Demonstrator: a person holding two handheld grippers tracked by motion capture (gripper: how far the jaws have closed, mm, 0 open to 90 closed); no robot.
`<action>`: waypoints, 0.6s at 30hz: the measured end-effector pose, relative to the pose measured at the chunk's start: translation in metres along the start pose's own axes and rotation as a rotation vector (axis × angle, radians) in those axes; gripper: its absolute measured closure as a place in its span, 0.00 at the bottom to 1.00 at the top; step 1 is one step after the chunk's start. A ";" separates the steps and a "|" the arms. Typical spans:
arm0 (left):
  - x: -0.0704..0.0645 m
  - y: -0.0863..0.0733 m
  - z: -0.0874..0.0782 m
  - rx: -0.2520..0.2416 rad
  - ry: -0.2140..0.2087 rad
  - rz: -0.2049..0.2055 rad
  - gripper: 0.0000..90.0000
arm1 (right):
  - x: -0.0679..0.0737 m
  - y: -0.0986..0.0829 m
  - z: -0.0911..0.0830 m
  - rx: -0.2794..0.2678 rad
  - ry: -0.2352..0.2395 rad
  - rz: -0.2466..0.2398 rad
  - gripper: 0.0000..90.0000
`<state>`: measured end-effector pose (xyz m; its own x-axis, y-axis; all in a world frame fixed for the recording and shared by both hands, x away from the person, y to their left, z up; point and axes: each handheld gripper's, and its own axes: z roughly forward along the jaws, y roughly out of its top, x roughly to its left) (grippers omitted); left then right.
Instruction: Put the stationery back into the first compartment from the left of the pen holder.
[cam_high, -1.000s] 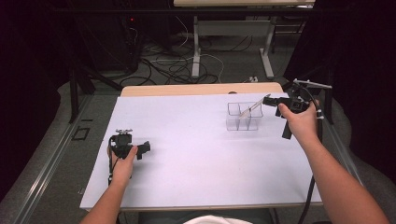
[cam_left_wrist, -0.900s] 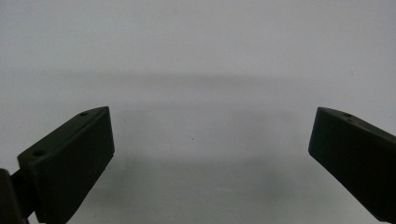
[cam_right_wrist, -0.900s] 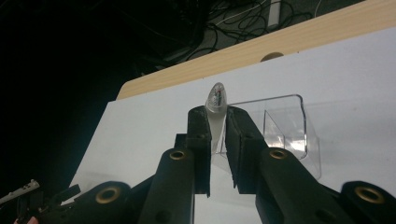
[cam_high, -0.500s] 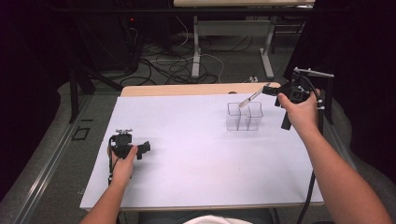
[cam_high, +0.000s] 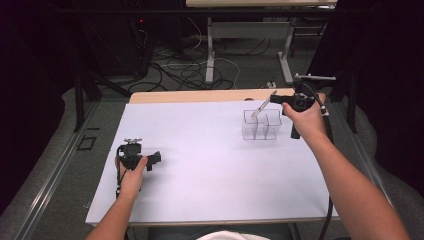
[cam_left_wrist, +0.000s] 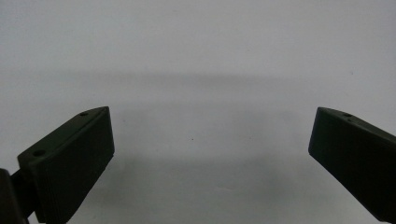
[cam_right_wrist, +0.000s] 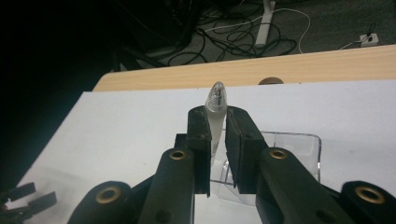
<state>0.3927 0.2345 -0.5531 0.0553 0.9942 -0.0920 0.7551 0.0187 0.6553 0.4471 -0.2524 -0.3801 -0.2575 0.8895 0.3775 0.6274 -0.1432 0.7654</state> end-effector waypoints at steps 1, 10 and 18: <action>0.000 0.000 0.000 -0.003 0.003 -0.001 0.00 | 0.001 -0.001 0.002 0.012 -0.003 -0.004 0.89; 0.000 0.000 0.000 -0.001 -0.001 0.000 0.00 | 0.009 -0.008 0.019 0.052 -0.042 -0.078 0.89; 0.000 0.000 0.000 -0.004 0.001 -0.001 0.00 | 0.014 -0.014 0.031 0.083 -0.062 -0.115 0.89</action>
<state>0.3929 0.2342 -0.5531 0.0545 0.9943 -0.0920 0.7529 0.0196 0.6579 0.4579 -0.2248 -0.4020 -0.2865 0.9236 0.2548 0.6559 -0.0048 0.7548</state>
